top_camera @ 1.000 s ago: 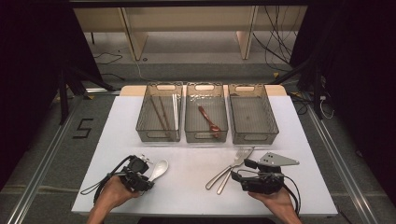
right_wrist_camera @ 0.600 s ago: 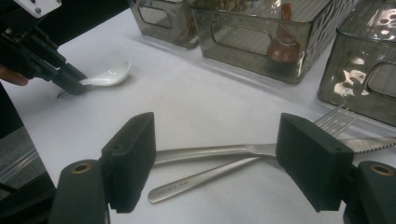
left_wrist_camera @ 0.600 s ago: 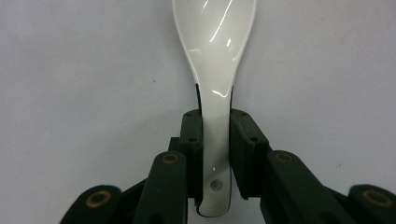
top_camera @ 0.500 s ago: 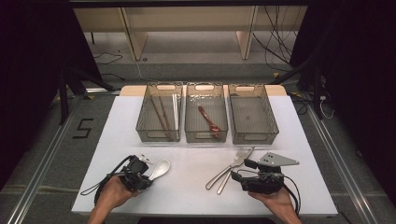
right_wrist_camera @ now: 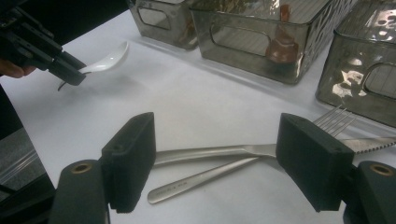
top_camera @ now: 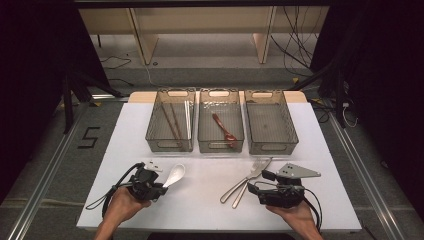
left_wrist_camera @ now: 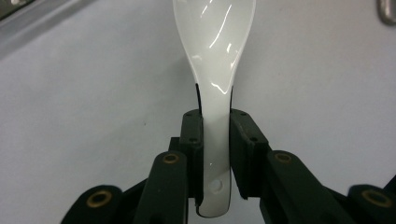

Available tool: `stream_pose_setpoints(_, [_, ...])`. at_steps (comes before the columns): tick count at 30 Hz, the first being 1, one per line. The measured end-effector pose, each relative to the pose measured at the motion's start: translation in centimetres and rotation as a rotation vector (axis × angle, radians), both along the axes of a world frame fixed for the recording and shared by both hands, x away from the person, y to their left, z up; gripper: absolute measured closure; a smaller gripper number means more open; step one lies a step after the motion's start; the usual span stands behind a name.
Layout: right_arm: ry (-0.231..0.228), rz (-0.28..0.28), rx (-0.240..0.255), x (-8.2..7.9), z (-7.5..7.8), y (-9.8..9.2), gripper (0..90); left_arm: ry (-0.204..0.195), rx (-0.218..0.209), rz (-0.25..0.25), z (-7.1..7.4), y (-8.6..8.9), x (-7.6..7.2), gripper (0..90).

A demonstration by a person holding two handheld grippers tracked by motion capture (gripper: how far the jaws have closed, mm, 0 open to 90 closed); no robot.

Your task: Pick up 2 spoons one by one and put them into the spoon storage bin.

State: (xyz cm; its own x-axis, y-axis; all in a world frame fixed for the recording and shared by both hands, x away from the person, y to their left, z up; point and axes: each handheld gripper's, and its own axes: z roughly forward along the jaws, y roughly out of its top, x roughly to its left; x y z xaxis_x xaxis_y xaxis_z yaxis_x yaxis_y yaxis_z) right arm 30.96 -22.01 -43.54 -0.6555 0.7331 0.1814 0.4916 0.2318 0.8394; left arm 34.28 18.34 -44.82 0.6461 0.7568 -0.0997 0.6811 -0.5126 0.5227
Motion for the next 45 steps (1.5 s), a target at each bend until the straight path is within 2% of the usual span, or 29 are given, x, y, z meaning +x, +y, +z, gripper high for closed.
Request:
stream_pose_setpoints(12, [0.001, -0.004, 0.007, 0.0, 0.0, -0.1, 29.5, -0.047, -0.112, -0.003, 1.6, -1.3, 1.6, 75.9])
stream_pose_setpoints(18, [0.006, -0.001, 0.008, 0.0, -0.1, -0.1, 29.5, -0.060, -0.139, -0.011, 2.1, -2.3, 2.9, 75.9])
stream_pose_setpoints(28, [0.008, -0.001, 0.010, 0.0, -0.2, -0.2, 29.4, -0.105, -0.201, 0.005, 3.2, -4.2, 5.3, 75.9])
stream_pose_setpoints(37, [0.008, 0.004, 0.011, 0.0, -0.1, -0.1, 29.4, -0.150, -0.212, 0.003, 5.1, -6.0, 8.1, 75.8])
stream_pose_setpoints(45, [0.006, 0.006, 0.012, 0.0, -0.2, -0.1, 29.4, -0.160, -0.218, 0.023, 5.9, -7.3, 10.3, 75.8])
